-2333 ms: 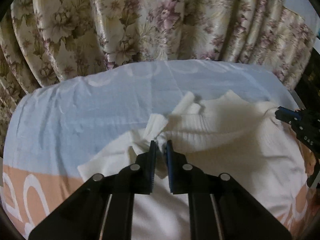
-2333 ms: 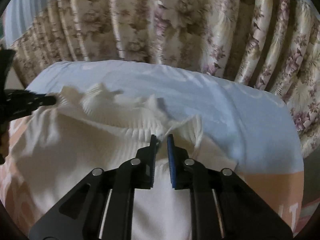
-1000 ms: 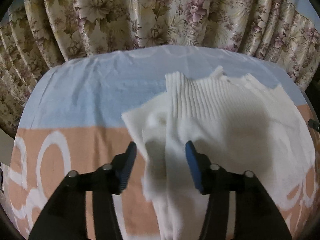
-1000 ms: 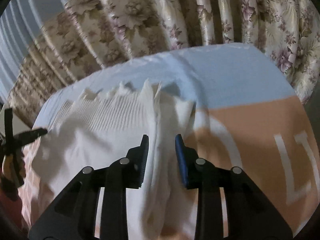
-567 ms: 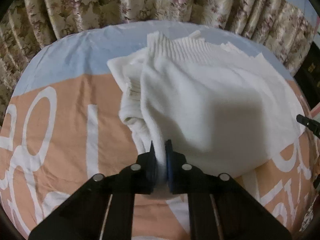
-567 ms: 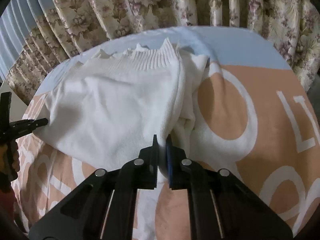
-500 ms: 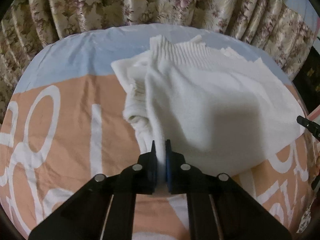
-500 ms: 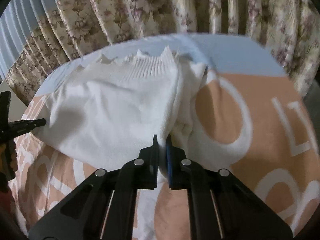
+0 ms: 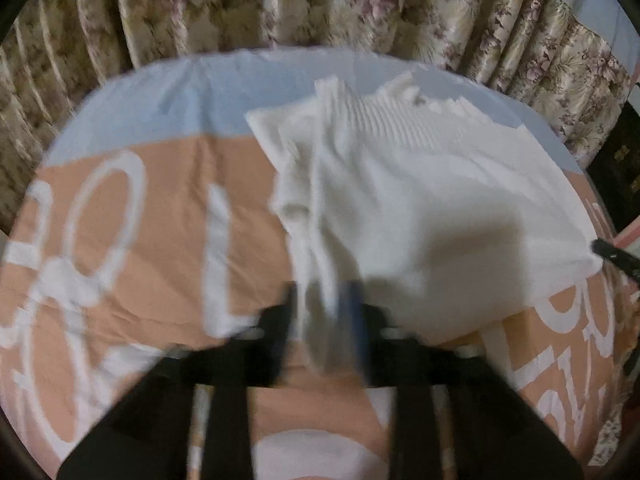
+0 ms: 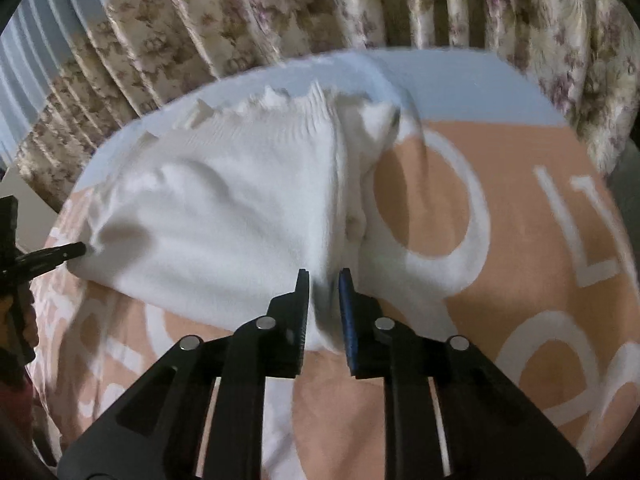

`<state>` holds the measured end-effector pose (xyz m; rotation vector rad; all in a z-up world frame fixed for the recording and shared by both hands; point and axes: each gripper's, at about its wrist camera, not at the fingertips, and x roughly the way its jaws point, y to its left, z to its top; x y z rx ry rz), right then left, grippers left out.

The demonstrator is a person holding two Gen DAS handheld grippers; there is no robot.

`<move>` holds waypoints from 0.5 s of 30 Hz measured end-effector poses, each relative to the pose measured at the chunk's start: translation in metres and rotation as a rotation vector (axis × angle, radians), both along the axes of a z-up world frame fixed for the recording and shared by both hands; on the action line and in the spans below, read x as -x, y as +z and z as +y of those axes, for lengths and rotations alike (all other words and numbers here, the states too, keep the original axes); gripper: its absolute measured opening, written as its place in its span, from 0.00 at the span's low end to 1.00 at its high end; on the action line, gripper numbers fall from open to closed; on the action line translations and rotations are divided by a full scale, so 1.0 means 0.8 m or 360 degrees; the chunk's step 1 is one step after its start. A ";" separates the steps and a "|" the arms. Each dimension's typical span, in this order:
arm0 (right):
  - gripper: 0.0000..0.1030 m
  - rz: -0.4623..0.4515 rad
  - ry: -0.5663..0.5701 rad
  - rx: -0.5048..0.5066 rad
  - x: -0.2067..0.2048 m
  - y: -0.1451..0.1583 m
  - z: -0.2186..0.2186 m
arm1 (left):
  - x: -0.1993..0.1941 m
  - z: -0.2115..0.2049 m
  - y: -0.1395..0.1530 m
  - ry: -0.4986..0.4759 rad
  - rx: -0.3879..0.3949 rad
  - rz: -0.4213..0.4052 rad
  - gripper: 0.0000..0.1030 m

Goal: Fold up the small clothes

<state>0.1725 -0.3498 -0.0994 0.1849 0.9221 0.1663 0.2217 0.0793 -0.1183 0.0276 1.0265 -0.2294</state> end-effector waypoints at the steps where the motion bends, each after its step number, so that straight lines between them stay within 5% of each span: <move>1: 0.23 -0.0032 -0.0008 -0.0002 -0.002 0.010 -0.003 | -0.002 0.004 0.012 0.0020 -0.0018 -0.0049 0.56; 5: 0.33 -0.0112 0.0009 0.0042 -0.025 0.028 0.006 | -0.022 -0.004 0.035 0.0026 -0.0044 -0.0117 0.56; 8: 0.34 -0.0150 0.0107 0.0088 -0.048 0.028 0.041 | -0.041 -0.040 0.041 -0.0048 -0.0051 -0.0145 0.68; 15: 0.34 -0.0163 0.0352 0.0136 -0.106 0.000 0.143 | -0.092 -0.148 0.005 -0.0248 -0.0108 -0.0135 0.67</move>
